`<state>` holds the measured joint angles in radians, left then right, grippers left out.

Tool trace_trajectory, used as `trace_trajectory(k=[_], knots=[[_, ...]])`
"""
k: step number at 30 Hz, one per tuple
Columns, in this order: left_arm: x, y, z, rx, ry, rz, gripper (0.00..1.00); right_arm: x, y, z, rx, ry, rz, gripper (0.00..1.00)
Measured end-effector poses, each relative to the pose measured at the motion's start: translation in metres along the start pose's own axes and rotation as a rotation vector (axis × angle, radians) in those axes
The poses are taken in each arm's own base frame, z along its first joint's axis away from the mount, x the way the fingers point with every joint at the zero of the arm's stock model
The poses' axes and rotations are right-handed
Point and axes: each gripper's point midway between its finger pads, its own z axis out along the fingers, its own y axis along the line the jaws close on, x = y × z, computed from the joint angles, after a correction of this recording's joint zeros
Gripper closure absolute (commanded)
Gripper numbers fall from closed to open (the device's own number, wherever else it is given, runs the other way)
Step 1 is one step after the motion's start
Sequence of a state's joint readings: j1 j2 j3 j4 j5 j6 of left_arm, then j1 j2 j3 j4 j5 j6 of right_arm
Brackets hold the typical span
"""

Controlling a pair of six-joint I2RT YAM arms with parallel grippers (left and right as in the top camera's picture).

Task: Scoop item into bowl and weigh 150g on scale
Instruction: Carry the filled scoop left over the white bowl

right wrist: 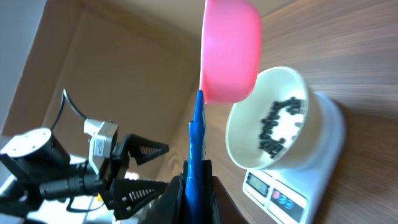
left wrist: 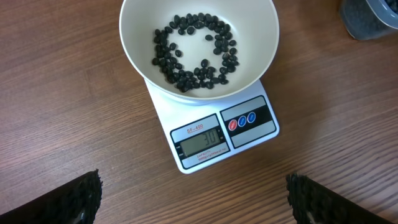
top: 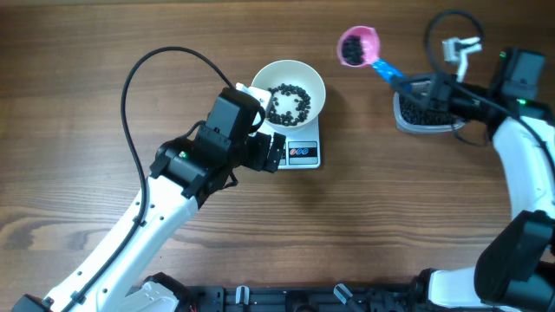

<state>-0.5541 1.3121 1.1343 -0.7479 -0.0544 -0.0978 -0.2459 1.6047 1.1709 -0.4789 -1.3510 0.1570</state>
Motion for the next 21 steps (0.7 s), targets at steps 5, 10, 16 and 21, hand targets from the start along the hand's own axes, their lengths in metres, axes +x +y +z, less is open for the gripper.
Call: trace_trajectory(k=[5, 10, 16, 21], knots=[[0.0, 0.0, 0.0, 0.0, 0.0, 0.0, 0.0, 0.012, 0.01, 0.042, 0.005, 0.078, -0.079, 0.96], [0.0, 0.0, 0.0, 0.0, 0.0, 0.0, 0.0, 0.023, 0.003, 0.072, 0.104, 0.122, -0.149, 0.96], [0.0, 0.0, 0.0, 0.0, 0.0, 0.0, 0.0, 0.034, -0.008, 0.095, 0.219, 0.166, -0.293, 0.96], [0.0, 0.0, 0.0, 0.0, 0.0, 0.0, 0.0, 0.043, -0.015, 0.11, 0.297, 0.204, -0.417, 0.96]])
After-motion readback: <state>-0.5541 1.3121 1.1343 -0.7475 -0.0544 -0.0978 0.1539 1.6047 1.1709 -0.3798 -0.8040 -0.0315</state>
